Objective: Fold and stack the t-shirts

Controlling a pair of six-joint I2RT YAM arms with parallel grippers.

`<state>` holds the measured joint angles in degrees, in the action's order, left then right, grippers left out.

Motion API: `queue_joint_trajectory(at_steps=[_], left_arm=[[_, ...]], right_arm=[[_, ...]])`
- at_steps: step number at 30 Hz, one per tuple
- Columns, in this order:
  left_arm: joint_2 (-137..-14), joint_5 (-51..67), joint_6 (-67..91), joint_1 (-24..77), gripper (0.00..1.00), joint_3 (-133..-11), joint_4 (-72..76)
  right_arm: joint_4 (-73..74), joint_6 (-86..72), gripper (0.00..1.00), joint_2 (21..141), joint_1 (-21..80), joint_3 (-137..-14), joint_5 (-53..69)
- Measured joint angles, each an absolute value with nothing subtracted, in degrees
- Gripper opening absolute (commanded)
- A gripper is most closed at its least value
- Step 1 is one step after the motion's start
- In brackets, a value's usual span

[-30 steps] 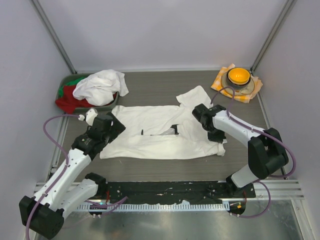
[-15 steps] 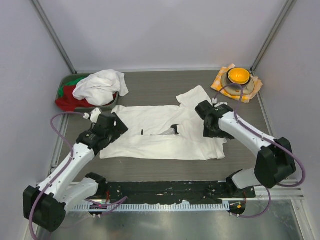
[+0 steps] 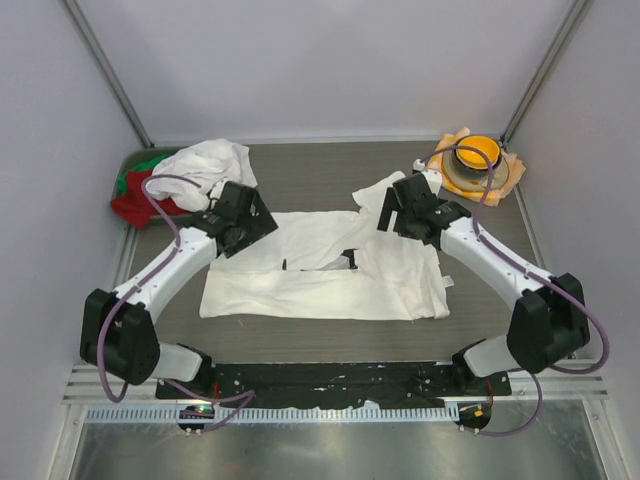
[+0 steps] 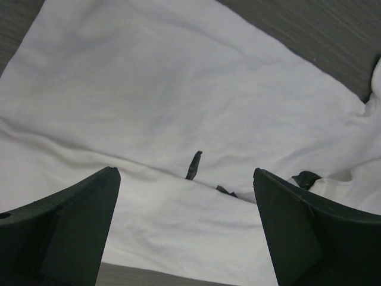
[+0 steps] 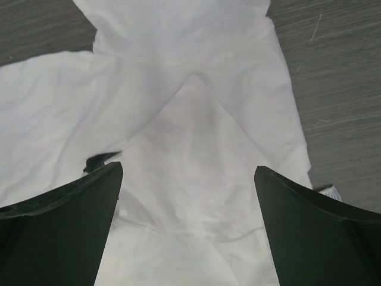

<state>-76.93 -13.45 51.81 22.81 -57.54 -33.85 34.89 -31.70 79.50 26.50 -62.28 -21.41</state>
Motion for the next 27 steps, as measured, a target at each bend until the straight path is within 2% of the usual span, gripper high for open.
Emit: queue_joint_trajectory(at_steps=[8,15,21,27], left_arm=[[-95.04,-15.22,49.17,21.45,1.00,-77.14,-35.20],[-104.38,-16.49,49.19,20.49,1.00,-82.91,-36.77],[-103.57,-15.59,49.54,21.02,1.00,-79.11,-36.93],[-94.00,-13.87,49.54,24.08,1.00,-68.62,-38.02]], right_arm=[[24.62,-31.64,0.98,94.37,14.92,-69.28,-17.41],[18.92,-31.75,0.96,107.57,10.98,-80.29,-9.78],[18.70,-32.40,0.96,105.51,15.05,-76.84,-4.69],[23.75,-32.36,0.97,97.71,25.08,-71.55,-6.68]])
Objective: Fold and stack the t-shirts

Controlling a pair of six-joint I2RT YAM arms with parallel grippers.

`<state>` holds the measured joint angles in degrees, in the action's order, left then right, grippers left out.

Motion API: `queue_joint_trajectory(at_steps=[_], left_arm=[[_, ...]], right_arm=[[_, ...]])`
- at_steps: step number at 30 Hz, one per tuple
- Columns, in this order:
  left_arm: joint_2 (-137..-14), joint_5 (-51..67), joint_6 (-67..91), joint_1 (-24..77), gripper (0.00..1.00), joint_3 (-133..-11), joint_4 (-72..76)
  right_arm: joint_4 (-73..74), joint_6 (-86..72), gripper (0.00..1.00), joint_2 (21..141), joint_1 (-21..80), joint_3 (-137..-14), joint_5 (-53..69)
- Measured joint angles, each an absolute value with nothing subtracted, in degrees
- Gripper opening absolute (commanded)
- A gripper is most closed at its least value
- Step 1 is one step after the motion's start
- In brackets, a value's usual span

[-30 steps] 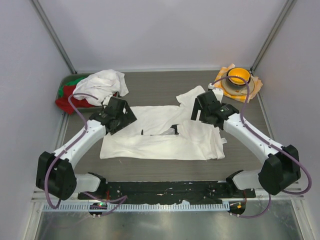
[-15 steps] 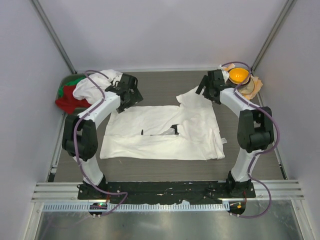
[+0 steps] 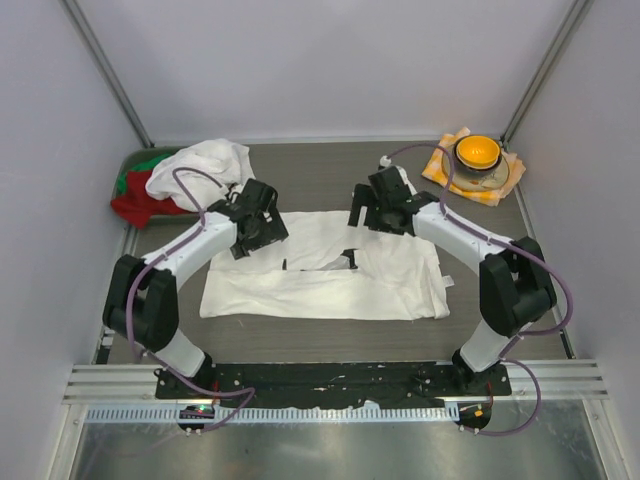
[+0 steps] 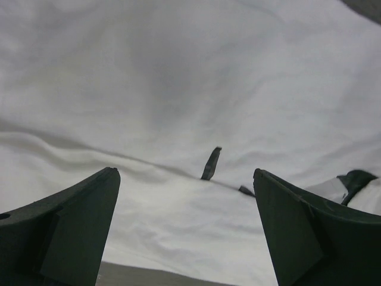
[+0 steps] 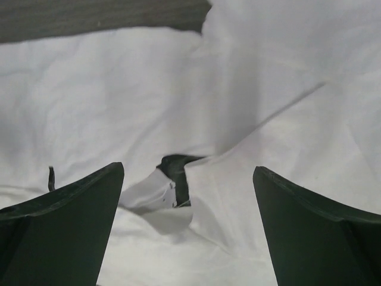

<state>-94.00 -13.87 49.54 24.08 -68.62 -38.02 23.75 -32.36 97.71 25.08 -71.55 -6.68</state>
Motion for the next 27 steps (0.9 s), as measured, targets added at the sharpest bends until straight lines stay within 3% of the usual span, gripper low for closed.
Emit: queue_joint_trajectory(at_steps=[8,19,27], left_arm=[[-82.54,-10.59,49.47,27.20,1.00,-54.61,-37.98],[-80.82,-10.55,49.54,34.68,1.00,-51.51,-37.98],[-83.37,-13.06,50.35,37.63,1.00,-48.60,-37.93]], right_arm=[[26.70,-32.16,0.97,91.00,35.31,-59.72,-9.63],[29.71,-34.11,0.97,90.39,46.65,-55.22,-13.26],[29.89,-36.27,0.97,90.30,48.38,-52.31,-15.62]])
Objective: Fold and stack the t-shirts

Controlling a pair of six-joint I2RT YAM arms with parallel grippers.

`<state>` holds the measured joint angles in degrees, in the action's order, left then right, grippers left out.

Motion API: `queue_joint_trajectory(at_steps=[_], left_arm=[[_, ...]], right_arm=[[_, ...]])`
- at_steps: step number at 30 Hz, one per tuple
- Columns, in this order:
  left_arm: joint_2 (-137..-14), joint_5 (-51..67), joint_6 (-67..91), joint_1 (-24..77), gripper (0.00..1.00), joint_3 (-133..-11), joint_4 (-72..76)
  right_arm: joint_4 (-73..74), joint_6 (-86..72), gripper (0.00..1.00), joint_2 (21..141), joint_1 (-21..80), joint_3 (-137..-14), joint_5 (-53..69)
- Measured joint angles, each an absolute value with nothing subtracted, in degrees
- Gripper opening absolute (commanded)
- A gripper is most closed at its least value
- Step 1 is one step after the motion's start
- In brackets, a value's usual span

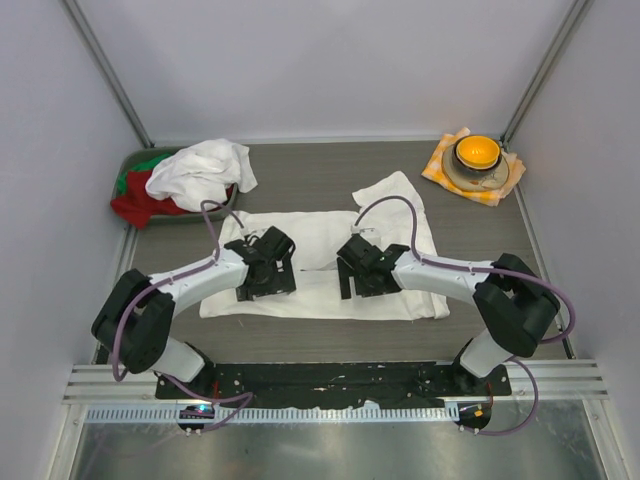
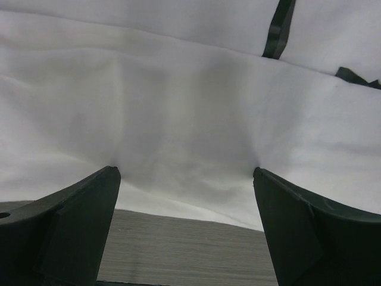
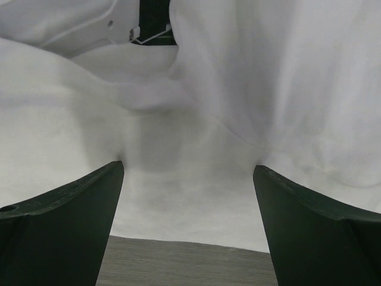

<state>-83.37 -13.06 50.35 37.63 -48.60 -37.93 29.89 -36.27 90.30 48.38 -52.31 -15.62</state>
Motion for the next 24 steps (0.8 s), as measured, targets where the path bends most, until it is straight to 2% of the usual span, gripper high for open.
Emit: queue_joint_trajectory(at_steps=[10,24], left_arm=[[-87.00,-17.10,51.37,41.87,1.00,-47.42,-36.88],[-81.38,-27.46,61.54,55.48,1.00,-38.87,-32.05]], right_arm=[[27.99,-39.90,0.97,91.11,50.52,-49.54,-18.72],[22.92,-48.80,0.97,86.78,62.83,-42.02,-28.47]])
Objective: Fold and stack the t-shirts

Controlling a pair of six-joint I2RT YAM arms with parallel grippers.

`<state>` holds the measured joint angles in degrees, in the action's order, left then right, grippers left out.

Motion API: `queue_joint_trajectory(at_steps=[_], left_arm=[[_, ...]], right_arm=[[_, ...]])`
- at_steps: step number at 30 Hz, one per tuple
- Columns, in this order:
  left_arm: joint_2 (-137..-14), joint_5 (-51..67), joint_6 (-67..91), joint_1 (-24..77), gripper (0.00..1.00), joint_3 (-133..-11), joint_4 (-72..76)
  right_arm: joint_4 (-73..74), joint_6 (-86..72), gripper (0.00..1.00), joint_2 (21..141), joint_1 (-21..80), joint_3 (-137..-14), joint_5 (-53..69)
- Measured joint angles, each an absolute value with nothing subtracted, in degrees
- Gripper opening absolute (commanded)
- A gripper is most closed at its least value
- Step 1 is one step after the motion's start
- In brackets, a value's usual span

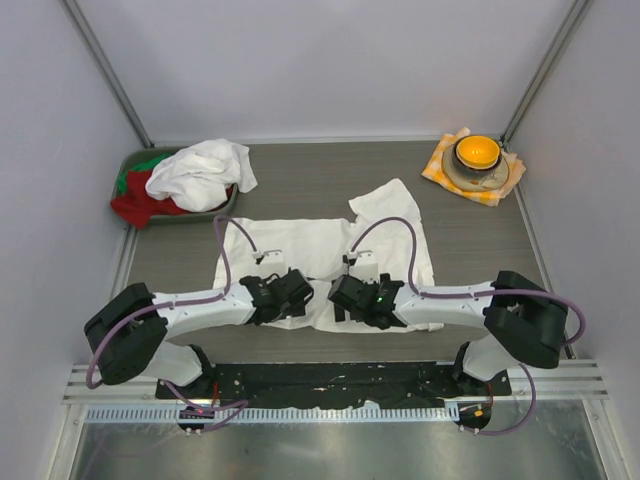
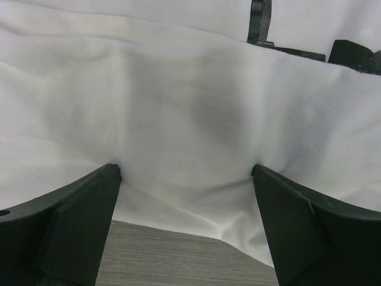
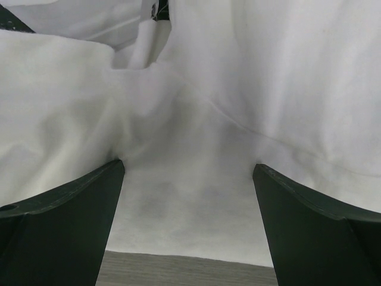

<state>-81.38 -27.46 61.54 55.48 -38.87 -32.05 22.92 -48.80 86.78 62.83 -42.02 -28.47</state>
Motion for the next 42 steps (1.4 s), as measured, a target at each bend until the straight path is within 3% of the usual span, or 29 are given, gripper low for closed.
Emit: queue_joint_trajectory(at_steps=[21,34,42], left_arm=[[-76.20,-38.20,82.52,75.83,1.00,-32.56,-40.47],[-69.04,-35.46,93.06,80.62,1.00,-30.44,-50.30],[-68.97,-30.09,95.55,80.68,1.00,-34.79,-58.35]], right_arm=[[24.88,-61.54,0.97,83.85,77.32,-36.14,-38.96],[29.02,-67.46,0.99,82.08,83.94,-34.96,-41.01],[38.72,-70.43,1.00,85.93,84.16,-43.18,-38.15]])
